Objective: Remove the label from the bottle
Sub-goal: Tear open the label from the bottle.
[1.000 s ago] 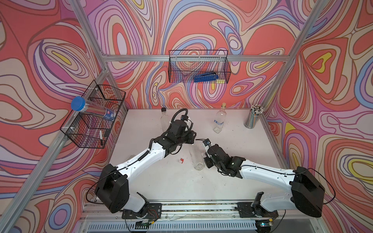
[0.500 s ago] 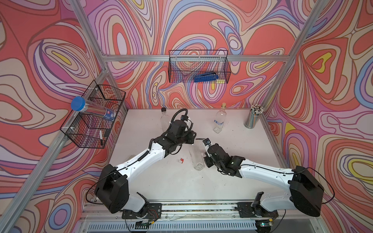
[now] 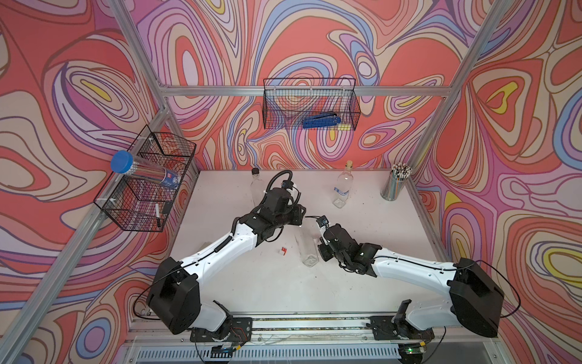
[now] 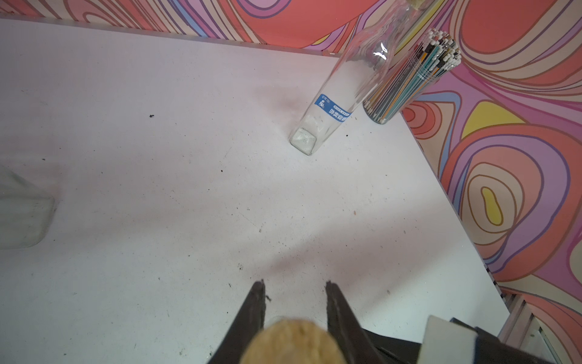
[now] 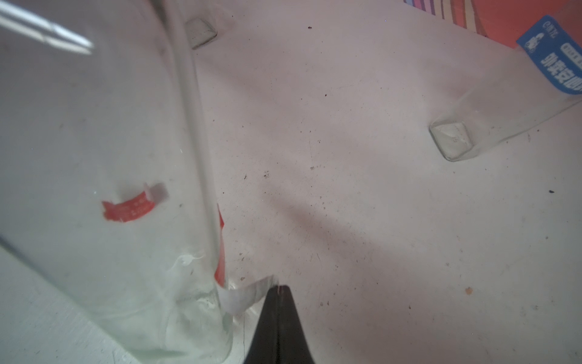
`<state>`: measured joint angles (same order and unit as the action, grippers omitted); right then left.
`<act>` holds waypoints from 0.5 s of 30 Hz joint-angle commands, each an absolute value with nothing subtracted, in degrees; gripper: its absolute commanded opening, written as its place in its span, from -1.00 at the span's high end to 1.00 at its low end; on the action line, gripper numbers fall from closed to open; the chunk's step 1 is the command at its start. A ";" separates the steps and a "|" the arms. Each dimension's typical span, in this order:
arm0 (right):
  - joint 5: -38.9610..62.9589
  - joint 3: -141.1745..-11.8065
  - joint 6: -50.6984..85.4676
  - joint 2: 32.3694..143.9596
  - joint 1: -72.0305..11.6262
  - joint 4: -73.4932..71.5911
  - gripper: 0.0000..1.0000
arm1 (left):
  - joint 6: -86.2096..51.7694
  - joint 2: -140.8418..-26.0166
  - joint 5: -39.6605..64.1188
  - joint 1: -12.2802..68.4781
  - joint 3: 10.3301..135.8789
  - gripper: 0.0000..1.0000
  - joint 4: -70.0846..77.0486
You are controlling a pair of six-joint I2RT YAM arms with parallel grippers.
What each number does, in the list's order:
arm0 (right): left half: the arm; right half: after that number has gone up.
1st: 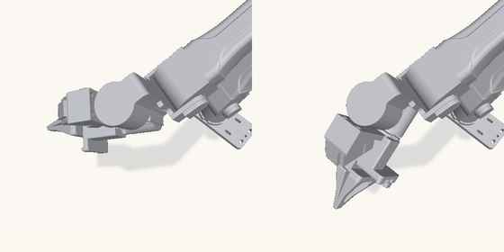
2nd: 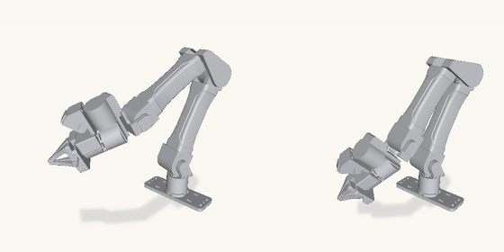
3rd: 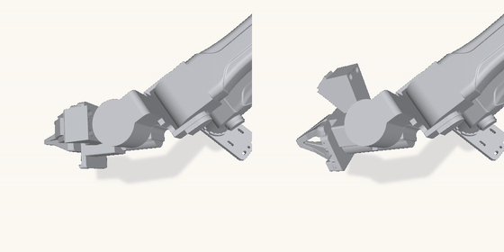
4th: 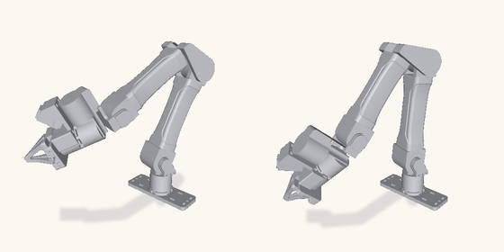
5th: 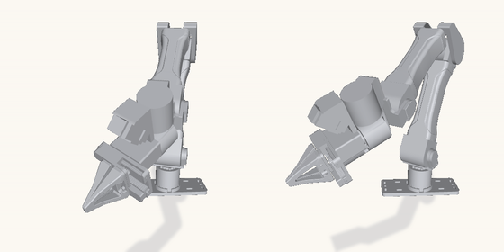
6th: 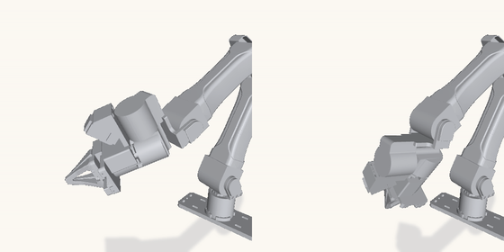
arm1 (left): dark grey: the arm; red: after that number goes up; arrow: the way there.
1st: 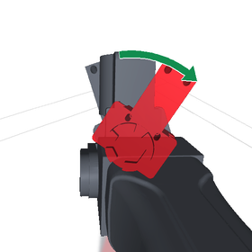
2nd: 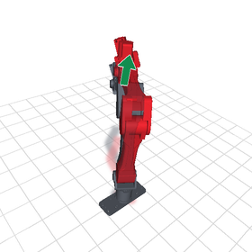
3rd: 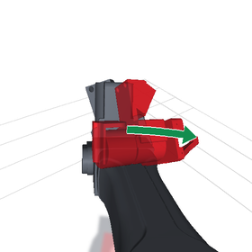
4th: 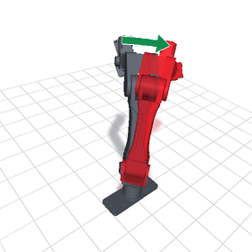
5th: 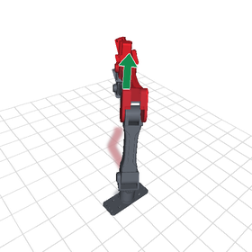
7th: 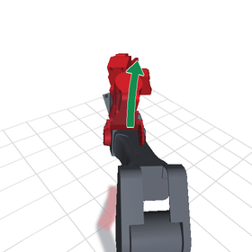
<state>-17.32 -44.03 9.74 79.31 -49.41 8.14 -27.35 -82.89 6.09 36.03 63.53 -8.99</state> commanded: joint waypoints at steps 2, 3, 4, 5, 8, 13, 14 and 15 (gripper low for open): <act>-17.40 -43.95 9.32 80.11 -48.82 6.86 1.00 | -23.38 -83.23 4.72 36.04 61.26 1.00 -13.58; -17.40 -43.95 9.32 80.15 -48.78 6.88 1.00 | -23.38 -83.17 4.68 36.04 61.26 1.00 -13.62; -17.29 -43.95 9.32 80.16 -48.69 6.79 1.00 | -23.38 -83.23 4.69 36.04 61.19 1.00 -13.58; -17.30 -44.02 9.32 80.16 -48.61 6.71 1.00 | -23.38 -83.23 4.79 36.04 61.17 1.00 -13.54; -17.46 -44.20 9.22 80.39 -48.51 6.60 1.00 | -23.38 -83.23 4.76 36.05 61.15 1.00 -13.36; -17.11 -44.30 9.14 80.57 -48.34 6.48 1.00 | -23.38 -83.15 4.82 36.04 61.08 1.00 -13.36; -17.14 -44.30 9.14 80.66 -48.34 6.44 1.00 | -23.38 -83.14 4.75 36.04 61.08 1.00 -13.36; -17.23 -44.30 9.11 80.84 -48.25 6.45 1.00 | -23.38 -83.14 4.70 36.04 61.08 1.00 -13.36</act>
